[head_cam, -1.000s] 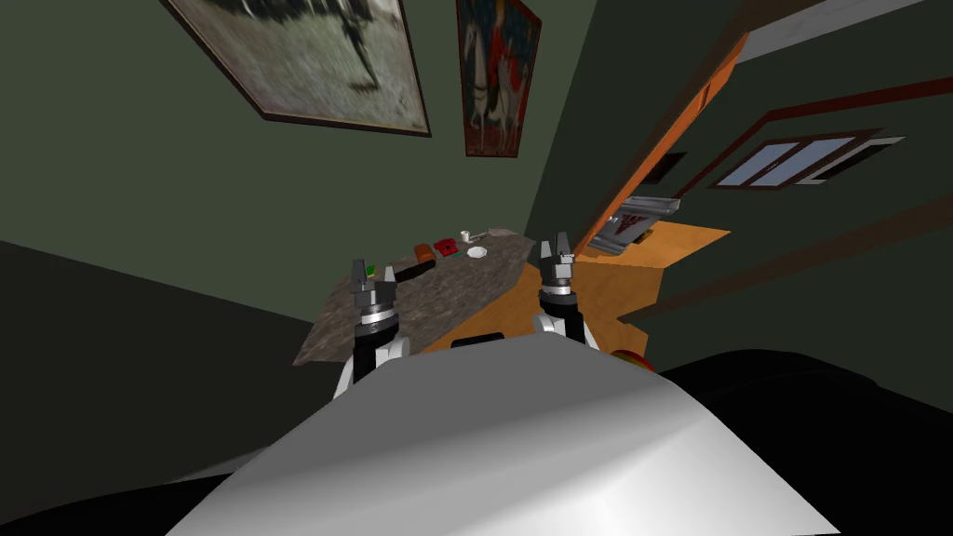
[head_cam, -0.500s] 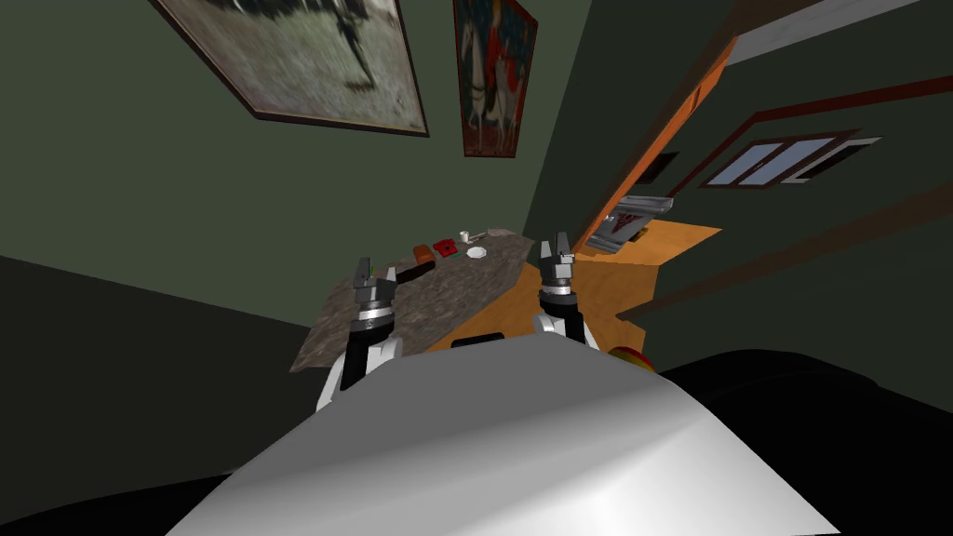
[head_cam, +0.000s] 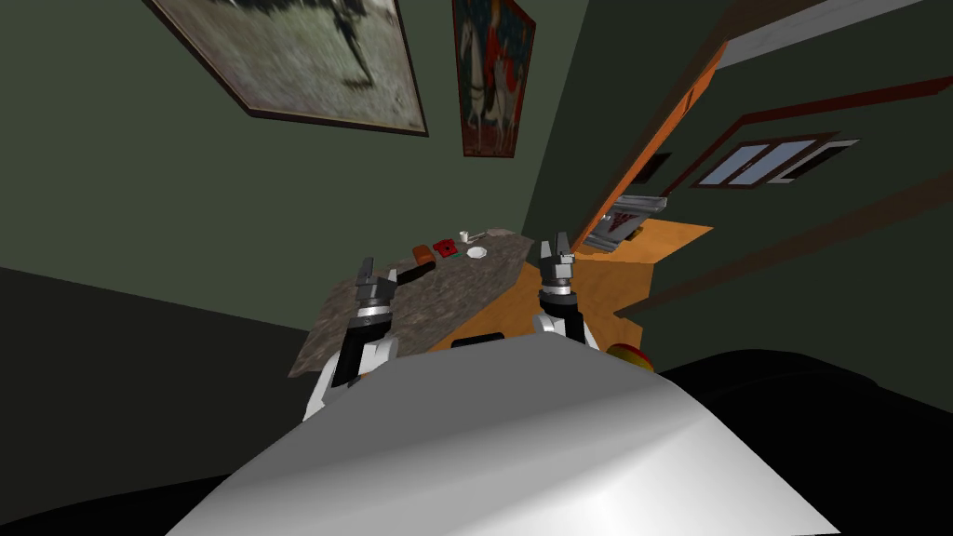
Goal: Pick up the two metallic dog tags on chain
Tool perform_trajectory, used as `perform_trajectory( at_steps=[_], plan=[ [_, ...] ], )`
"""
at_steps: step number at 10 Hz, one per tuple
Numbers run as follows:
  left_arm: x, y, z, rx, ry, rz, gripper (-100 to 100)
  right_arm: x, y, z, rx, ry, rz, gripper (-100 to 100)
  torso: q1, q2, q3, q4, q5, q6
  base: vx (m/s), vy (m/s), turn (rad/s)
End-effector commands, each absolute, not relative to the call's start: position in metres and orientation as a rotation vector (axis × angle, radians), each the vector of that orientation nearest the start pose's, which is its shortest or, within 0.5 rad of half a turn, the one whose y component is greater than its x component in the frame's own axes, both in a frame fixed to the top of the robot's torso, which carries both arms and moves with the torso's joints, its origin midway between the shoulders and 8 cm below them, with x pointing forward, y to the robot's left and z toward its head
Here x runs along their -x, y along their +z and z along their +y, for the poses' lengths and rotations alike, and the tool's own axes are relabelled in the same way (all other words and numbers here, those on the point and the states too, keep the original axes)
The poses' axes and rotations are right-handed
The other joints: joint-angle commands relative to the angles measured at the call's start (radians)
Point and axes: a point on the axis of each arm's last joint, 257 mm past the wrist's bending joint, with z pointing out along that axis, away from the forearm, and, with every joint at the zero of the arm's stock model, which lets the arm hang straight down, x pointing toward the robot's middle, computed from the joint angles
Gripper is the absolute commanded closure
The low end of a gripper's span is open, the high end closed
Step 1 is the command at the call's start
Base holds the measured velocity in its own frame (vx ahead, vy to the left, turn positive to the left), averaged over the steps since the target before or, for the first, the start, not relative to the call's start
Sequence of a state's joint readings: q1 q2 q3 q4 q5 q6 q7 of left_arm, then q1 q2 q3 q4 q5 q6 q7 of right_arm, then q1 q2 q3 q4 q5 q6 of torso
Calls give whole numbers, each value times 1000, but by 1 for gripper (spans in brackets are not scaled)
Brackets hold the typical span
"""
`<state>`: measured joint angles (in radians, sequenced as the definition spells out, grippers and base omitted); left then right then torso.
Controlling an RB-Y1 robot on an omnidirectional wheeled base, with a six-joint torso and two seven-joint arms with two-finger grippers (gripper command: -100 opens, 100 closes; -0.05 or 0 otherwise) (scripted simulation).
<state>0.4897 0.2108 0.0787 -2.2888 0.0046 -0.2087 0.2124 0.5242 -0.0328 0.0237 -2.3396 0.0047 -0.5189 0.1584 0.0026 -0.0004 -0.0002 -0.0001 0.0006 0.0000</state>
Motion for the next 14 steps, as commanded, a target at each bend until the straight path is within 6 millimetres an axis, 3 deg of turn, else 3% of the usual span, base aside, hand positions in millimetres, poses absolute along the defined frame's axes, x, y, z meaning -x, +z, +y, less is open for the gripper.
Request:
perform_trajectory(
  at_steps=[1,14],
  plan=[
    [-388,-29,305,859,-1309,905,-100,-328,46,-266,-530,1182,636,0,0,0,0,0,0,0,-1,29,-19],
    [-409,-73,337,1137,-1236,1032,-100,-328,46,-266,-530,1182,636,0,-1,0,0,0,0,0,1,28,-33]
  ],
)
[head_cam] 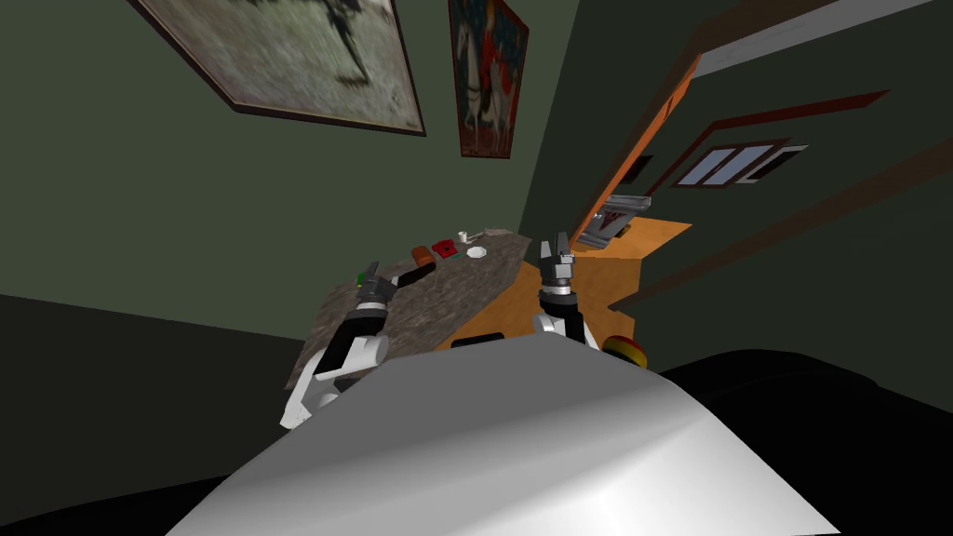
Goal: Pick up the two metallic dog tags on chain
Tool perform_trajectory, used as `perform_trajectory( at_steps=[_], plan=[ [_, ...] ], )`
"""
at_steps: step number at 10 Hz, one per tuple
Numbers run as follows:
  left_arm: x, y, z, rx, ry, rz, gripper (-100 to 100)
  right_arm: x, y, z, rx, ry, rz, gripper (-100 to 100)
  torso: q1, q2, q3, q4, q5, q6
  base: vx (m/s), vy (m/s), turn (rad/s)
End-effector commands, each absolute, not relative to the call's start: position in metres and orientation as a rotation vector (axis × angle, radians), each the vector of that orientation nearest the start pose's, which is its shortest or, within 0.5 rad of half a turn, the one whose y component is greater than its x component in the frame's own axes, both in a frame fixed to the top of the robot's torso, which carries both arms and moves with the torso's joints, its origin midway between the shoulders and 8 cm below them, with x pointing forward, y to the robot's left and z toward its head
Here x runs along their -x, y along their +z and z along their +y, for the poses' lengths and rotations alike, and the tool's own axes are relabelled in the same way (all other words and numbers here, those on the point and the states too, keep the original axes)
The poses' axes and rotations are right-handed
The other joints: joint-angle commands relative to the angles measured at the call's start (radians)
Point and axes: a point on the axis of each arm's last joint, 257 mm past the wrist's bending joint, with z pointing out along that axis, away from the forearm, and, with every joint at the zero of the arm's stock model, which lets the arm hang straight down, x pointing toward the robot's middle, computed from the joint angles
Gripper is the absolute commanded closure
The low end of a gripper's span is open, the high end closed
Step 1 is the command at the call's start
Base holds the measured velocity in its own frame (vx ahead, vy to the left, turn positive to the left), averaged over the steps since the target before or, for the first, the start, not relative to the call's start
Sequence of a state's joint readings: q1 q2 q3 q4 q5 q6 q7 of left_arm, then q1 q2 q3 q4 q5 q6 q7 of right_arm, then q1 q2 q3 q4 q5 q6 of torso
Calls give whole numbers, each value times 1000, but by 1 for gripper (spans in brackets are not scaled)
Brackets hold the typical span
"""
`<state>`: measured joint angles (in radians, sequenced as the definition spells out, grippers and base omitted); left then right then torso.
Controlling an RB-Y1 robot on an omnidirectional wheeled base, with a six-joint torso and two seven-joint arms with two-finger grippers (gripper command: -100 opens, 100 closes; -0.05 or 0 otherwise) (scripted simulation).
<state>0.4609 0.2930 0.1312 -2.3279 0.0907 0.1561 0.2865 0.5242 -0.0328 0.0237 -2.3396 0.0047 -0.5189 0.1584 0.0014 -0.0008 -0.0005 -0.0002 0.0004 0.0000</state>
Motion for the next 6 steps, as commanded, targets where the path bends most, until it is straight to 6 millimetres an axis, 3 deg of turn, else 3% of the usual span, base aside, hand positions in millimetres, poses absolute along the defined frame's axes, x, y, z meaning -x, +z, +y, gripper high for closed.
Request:
perform_trajectory(
  at_steps=[1,6],
  plan=[
    [-410,-80,339,1161,-1221,1045,-100,-328,46,-266,-530,1182,636,0,0,0,0,0,0,0,9,19,-20],
    [-414,-99,354,1275,-1171,1086,-100,-328,46,-266,-530,1182,636,0,-1,-1,0,0,0,0,18,7,-30]
  ],
)
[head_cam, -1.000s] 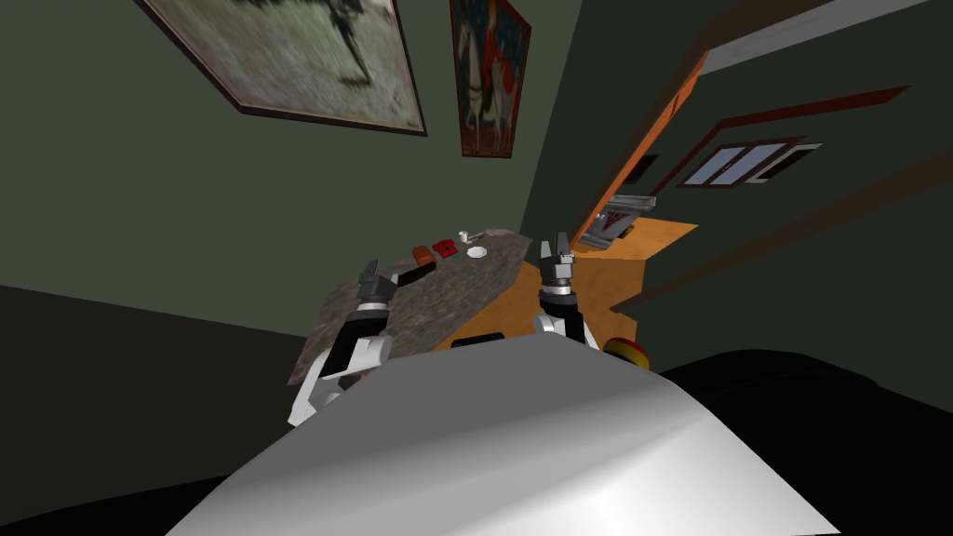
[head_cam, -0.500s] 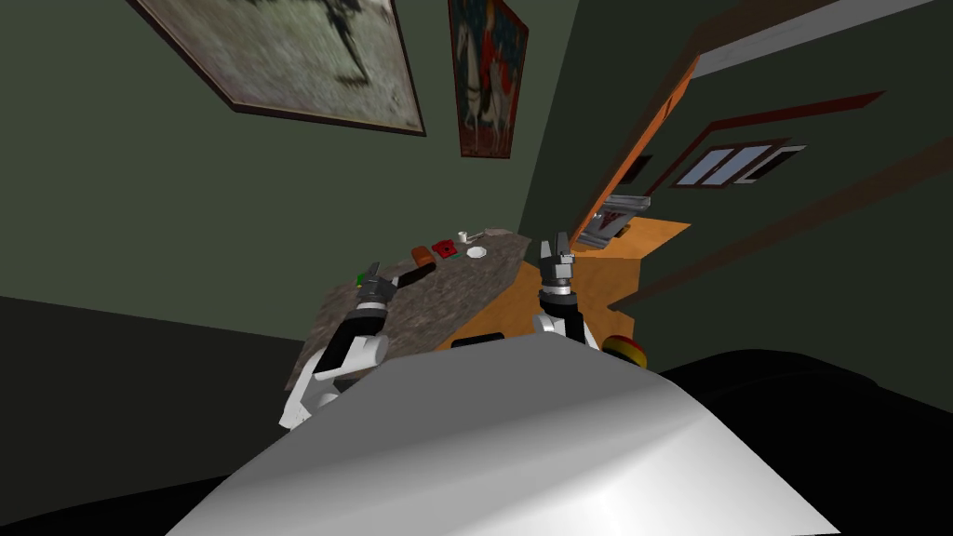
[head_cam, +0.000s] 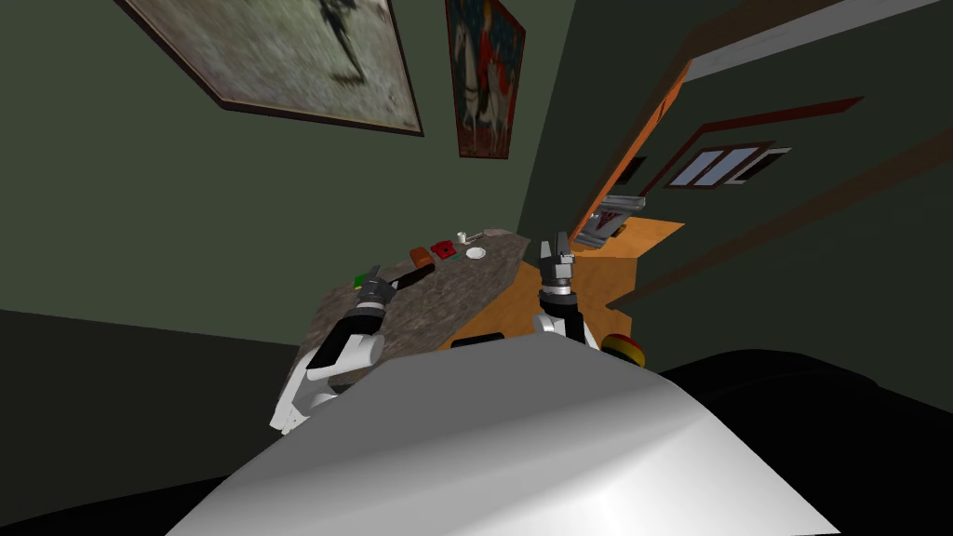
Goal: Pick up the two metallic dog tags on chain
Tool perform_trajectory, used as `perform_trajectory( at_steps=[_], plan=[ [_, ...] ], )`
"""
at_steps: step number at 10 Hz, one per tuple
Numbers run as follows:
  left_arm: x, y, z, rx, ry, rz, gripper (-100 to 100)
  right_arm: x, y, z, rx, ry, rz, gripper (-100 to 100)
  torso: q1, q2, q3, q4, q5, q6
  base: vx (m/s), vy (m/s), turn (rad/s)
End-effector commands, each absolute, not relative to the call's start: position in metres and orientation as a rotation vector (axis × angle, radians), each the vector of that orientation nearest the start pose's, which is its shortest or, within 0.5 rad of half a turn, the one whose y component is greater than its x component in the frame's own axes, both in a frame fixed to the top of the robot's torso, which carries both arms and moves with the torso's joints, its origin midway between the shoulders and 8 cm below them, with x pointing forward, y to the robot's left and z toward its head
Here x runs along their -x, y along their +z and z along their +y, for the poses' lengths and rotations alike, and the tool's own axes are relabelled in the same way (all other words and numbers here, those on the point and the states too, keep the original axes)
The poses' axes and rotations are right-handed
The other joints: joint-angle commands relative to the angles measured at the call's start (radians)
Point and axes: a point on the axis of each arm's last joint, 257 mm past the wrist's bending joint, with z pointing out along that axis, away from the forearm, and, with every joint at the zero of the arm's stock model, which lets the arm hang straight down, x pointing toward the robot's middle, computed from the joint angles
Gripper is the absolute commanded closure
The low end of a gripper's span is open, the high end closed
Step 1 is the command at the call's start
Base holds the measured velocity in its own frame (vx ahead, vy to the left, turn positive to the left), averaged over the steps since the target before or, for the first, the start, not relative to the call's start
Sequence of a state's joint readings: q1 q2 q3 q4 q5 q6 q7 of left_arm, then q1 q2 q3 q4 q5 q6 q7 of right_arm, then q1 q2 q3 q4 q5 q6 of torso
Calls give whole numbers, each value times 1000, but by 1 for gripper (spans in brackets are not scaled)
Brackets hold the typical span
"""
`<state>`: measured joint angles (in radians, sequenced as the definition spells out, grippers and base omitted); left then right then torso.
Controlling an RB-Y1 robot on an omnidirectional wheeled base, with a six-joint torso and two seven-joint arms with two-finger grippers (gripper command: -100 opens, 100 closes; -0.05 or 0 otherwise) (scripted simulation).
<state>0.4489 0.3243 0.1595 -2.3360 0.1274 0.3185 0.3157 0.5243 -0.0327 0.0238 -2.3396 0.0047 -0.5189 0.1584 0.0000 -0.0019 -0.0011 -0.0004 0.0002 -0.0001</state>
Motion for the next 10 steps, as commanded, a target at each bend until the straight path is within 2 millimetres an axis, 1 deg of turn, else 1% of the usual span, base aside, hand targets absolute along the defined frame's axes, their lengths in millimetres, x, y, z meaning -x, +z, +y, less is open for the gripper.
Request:
perform_trajectory(
  at_steps=[1,5,6,7,8,9,10],
  plan=[
    [-414,-105,356,1296,-1156,1096,-100,-328,46,-266,-530,1182,636,0,0,0,0,0,0,0,27,-2,-20],
    [-414,-123,369,1384,-1103,1125,-100,-328,46,-266,-530,1182,636,0,-1,-1,-1,0,0,0,35,-13,-26],
    [-415,-127,375,1412,-1087,1129,-100,-328,46,-266,-530,1182,636,0,-1,-1,-1,0,0,0,43,-25,-29],
    [-414,-131,377,1428,-1074,1137,-100,-328,46,-266,-530,1182,636,0,-2,-1,-1,0,0,0,36,-27,-12],
    [-414,-137,383,1460,-1054,1141,-100,-328,46,-266,-530,1182,636,0,-2,-1,-1,0,0,0,45,-45,-33],
    [-413,-140,384,1473,-1044,1147,-100,-328,46,-266,-530,1182,636,0,-3,-1,-1,0,-1,0,40,-40,-10],
    [-413,-146,391,1505,-1022,1150,-100,-328,46,-266,-530,1182,636,0,-3,-1,-1,0,-1,0,50,-55,-23]
  ],
)
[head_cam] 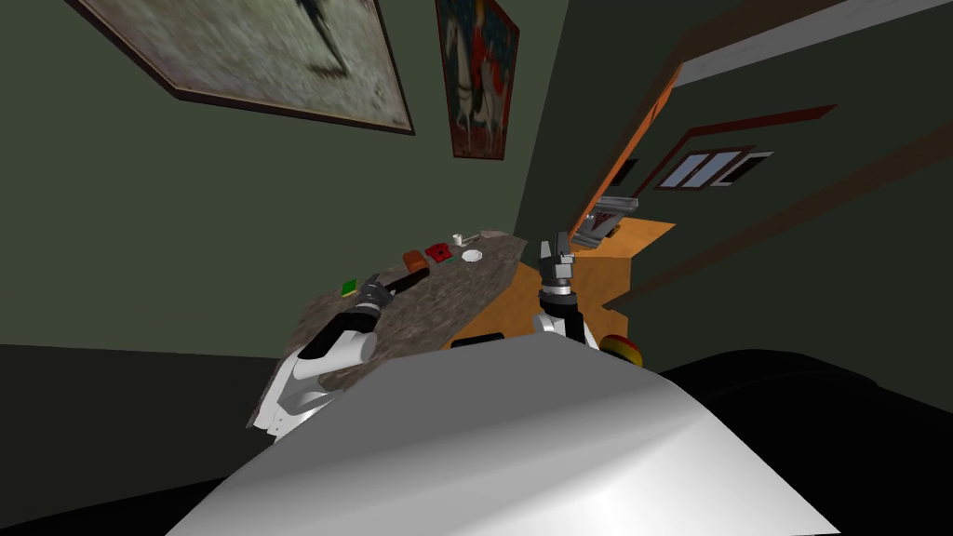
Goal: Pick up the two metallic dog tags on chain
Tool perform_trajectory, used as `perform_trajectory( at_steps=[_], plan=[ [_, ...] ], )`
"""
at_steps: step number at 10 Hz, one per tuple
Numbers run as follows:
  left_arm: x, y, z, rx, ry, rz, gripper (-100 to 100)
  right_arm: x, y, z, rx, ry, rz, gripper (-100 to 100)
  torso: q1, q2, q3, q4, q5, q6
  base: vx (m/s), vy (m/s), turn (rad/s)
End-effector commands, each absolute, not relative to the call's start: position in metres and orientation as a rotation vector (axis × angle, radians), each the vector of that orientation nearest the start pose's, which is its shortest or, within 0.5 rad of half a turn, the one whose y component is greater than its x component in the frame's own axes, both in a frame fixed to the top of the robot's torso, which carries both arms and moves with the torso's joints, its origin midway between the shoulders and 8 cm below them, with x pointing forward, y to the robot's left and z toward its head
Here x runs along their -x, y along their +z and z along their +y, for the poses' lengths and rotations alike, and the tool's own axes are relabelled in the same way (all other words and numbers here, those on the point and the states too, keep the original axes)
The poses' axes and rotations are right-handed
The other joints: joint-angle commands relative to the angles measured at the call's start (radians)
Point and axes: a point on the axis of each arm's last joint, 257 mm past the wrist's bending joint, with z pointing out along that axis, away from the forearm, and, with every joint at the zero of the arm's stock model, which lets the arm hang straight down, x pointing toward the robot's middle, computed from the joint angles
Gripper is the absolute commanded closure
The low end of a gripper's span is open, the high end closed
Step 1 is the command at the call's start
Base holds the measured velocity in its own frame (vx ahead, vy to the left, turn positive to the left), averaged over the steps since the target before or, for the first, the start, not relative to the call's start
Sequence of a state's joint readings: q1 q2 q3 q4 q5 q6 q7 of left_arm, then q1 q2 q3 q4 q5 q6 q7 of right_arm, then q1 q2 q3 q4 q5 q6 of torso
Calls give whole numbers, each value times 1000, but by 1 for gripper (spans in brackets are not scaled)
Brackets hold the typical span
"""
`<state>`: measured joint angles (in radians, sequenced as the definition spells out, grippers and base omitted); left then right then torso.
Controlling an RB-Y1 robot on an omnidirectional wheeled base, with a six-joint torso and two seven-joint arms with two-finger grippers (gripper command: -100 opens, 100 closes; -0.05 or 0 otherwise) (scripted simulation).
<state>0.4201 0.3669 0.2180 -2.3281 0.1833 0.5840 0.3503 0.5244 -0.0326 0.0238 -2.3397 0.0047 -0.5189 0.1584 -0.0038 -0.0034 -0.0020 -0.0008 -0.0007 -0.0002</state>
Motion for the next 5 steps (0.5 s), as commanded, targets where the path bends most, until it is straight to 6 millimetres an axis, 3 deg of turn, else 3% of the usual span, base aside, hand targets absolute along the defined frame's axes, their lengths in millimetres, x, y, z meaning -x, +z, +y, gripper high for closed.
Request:
perform_trajectory(
  at_steps=[1,5],
  plan=[
    [-412,-150,392,1517,-1013,1156,-100,-328,46,-266,-530,1182,636,0,0,0,0,0,0,0,47,-45,-6],
    [-407,-168,407,1606,-948,1169,-100,-328,46,-266,-530,1182,636,0,0,-1,0,0,0,0,52,-51,-15]
  ],
)
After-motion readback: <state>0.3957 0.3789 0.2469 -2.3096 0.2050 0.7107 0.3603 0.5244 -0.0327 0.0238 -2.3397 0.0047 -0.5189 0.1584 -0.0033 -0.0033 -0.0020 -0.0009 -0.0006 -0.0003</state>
